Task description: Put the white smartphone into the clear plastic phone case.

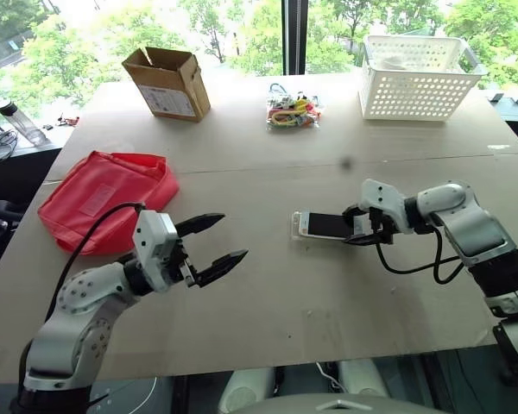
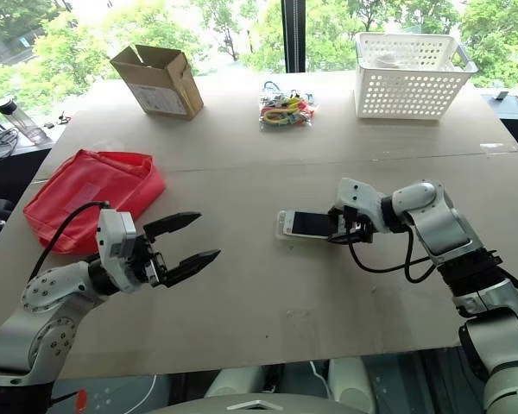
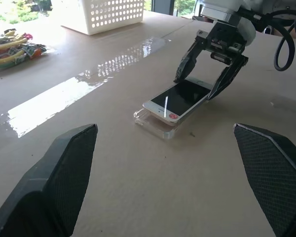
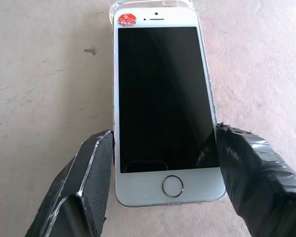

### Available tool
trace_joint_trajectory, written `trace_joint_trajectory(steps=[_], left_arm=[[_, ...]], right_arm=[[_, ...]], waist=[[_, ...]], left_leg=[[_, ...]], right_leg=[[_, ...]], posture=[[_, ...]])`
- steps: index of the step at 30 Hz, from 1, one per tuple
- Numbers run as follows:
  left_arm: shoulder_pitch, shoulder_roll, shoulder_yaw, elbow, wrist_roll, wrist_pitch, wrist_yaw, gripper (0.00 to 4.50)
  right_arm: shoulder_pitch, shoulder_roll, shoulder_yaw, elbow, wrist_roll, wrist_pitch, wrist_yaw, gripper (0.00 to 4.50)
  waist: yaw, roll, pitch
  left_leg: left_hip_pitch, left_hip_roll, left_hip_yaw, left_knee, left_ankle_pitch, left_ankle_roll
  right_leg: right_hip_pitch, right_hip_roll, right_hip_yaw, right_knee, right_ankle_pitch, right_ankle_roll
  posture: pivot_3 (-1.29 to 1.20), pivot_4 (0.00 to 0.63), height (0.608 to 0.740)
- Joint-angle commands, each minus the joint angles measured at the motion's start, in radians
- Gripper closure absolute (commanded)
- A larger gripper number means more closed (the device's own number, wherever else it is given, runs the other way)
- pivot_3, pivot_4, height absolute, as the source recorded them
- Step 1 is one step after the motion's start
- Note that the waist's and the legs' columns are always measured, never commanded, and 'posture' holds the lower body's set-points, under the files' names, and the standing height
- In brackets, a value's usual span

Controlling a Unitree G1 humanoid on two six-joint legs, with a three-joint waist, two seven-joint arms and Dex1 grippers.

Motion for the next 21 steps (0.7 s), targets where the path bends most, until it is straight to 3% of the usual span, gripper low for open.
trace_joint_trajectory(steps=[1,14,15,17,21], left_arm=[[-0.006,0.006,0.007,-0.054,-0.007,0.0,0.007,0.0],[0.006,0.004,0.013,-0.06,0.003,0.001,0.019,0.0],[0.006,0.004,0.014,-0.059,0.003,0.0,0.018,0.0],[0.007,0.004,0.015,-0.057,0.003,0.0,0.017,0.0],[0.008,0.001,0.011,-0.061,0.004,0.0,0.019,0.0]], right_arm=[[-0.013,0.003,-0.004,-0.032,0.005,-0.013,0.003,1.84],[-0.026,0.015,0.006,-0.014,-0.009,0.004,-0.011,1.84],[-0.028,0.016,0.004,-0.012,-0.008,0.003,-0.013,0.83],[-0.03,0.018,-0.001,-0.011,-0.013,-0.005,-0.028,0.03],[-0.023,-0.001,-0.038,-0.06,0.019,0.017,-0.026,0.03]], waist=[[0.0,0.0,0.0],[-0.001,0.0,0.0],[-0.001,0.0,0.0],[0.0,0.0,0.0],[0.0,0.0,0.0]], left_leg=[[0.0,0.0,0.0,0.0,0.0,0.0],[0.0,0.0,0.0,0.0,0.0,0.0],[0.0,0.0,0.0,0.0,0.0,0.0],[0.0,0.0,0.0,0.0,0.0,0.0],[0.0,0.0,0.0,0.0,0.0,0.0]], right_leg=[[0.0,0.0,0.0,0.0,0.0,0.0],[0.0,0.0,0.0,0.0,0.0,0.0],[0.0,0.0,0.0,0.0,0.0,0.0],[0.0,0.0,0.0,0.0,0.0,0.0],[0.0,0.0,0.0,0.0,0.0,0.0]], posture=[[0.0,0.15,0.733],[0.0,0.15,0.733],[0.0,0.15,0.733],[0.0,0.15,0.733],[0.0,0.15,0.733]])
